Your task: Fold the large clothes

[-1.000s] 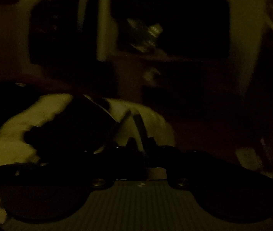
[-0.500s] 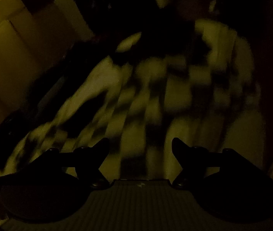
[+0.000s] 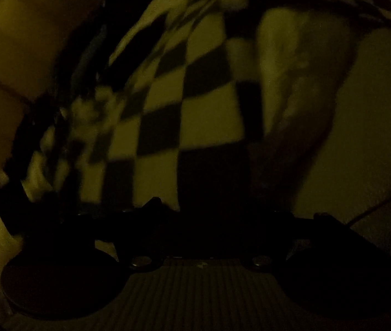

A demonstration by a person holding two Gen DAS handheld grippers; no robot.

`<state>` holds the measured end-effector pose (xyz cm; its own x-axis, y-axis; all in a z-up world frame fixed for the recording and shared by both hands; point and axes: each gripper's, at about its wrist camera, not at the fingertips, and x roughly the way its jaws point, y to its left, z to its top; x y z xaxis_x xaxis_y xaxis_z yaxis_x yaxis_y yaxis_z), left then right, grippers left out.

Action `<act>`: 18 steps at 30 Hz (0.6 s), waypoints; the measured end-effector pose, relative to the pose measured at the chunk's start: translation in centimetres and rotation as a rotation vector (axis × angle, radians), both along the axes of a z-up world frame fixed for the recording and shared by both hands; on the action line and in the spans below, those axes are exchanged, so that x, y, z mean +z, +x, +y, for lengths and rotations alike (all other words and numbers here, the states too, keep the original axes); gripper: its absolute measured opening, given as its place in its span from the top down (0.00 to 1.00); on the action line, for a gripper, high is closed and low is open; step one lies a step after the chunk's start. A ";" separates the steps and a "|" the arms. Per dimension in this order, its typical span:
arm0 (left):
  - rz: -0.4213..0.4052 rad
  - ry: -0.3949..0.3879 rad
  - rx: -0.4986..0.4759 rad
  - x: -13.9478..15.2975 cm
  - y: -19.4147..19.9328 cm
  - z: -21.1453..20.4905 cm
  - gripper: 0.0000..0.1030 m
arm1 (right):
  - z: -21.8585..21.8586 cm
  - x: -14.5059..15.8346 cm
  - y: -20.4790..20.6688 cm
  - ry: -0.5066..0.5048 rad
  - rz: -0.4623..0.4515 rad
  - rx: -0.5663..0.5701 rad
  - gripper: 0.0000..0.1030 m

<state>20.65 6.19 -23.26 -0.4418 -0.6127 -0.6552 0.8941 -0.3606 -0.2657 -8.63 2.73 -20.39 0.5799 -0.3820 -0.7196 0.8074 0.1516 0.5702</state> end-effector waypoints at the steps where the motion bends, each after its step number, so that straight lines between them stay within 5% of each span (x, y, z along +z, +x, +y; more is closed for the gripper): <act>1: 0.027 -0.013 0.009 0.2 -0.2 0.0 0.00 | 0.3 -0.1 0.9 -0.008 0.036 0.028 0.43; 4: 0.054 -0.081 0.022 2.0 -0.9 0.7 0.00 | 1.2 0.6 2.1 -0.078 0.064 0.075 0.69; 6: 0.029 -0.122 0.033 3.7 -0.9 1.0 0.15 | 1.7 1.5 1.8 -0.117 0.057 0.078 0.85; 8: 0.103 -0.130 0.040 5.2 0.3 1.0 0.43 | 2.0 2.4 0.9 -0.146 -0.010 0.053 0.88; 14: 0.314 -0.204 0.000 12.3 2.6 1.9 0.46 | 3.1 8.0 -3.5 -0.309 -0.452 -0.019 0.89; 18: 0.451 -0.130 -0.133 15.7 5.5 3.3 0.46 | 3.8 10.2 -5.6 -0.327 -0.676 0.002 0.89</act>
